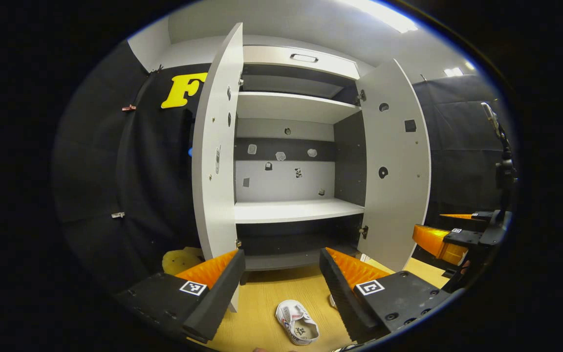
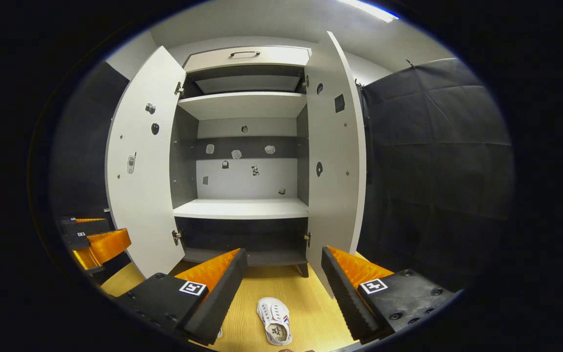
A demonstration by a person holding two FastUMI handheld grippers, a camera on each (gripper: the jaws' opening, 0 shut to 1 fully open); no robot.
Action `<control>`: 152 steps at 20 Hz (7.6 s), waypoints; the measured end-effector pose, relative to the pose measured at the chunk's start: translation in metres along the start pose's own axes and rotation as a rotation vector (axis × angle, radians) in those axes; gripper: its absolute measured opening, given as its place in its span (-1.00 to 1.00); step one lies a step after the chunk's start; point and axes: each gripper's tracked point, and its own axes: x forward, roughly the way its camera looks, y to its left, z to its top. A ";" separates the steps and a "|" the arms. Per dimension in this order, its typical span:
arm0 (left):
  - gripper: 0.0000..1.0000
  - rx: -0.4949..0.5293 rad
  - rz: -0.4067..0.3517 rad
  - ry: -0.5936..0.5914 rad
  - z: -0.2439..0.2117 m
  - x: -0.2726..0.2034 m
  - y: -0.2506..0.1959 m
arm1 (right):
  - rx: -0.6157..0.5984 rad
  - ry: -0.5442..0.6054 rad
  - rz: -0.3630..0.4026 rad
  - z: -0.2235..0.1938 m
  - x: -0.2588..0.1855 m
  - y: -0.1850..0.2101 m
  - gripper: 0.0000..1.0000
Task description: Grab one shoe with the right hand and put it into the shoe cabinet, grab the other shoe with the left hand and put it into the shoe cabinet; then close the right door with the right hand and the left door with the left hand.
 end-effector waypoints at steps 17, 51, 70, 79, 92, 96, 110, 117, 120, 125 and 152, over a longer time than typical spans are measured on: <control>0.91 -0.007 0.020 0.046 -0.029 -0.007 0.018 | -0.072 0.213 0.121 -0.079 0.009 0.044 0.96; 0.91 -0.001 0.092 0.192 -0.081 -0.017 0.045 | -0.083 0.727 0.167 -0.369 0.065 0.061 0.95; 0.91 0.037 0.121 0.206 -0.089 -0.030 0.020 | 0.012 0.754 0.207 -0.359 0.083 0.055 -0.91; 0.91 0.028 0.101 0.202 -0.090 -0.024 0.016 | 0.035 0.626 0.220 -0.286 0.087 0.062 -0.91; 0.90 0.043 0.054 0.144 -0.072 -0.006 0.025 | -0.149 0.222 0.271 -0.046 0.143 0.098 -0.92; 0.91 0.051 0.048 0.115 -0.060 0.001 0.024 | -0.205 0.146 0.282 0.012 0.189 0.106 -0.92; 0.90 -0.015 0.164 0.096 -0.022 0.031 0.047 | -0.364 0.184 0.314 0.063 0.391 0.127 -0.91; 0.90 -0.078 0.254 0.084 -0.003 0.041 0.062 | -0.388 0.367 0.320 0.019 0.452 0.125 -0.91; 0.91 -0.052 0.270 0.078 0.001 0.047 0.056 | -0.395 0.421 0.344 -0.003 0.459 0.133 -0.91; 0.90 -0.018 0.272 0.087 -0.003 0.045 0.035 | -0.405 0.459 0.323 -0.016 0.464 0.140 -0.90; 0.91 -0.066 -0.033 0.393 -0.192 0.026 0.022 | -0.095 0.198 0.224 -0.053 0.163 0.048 0.96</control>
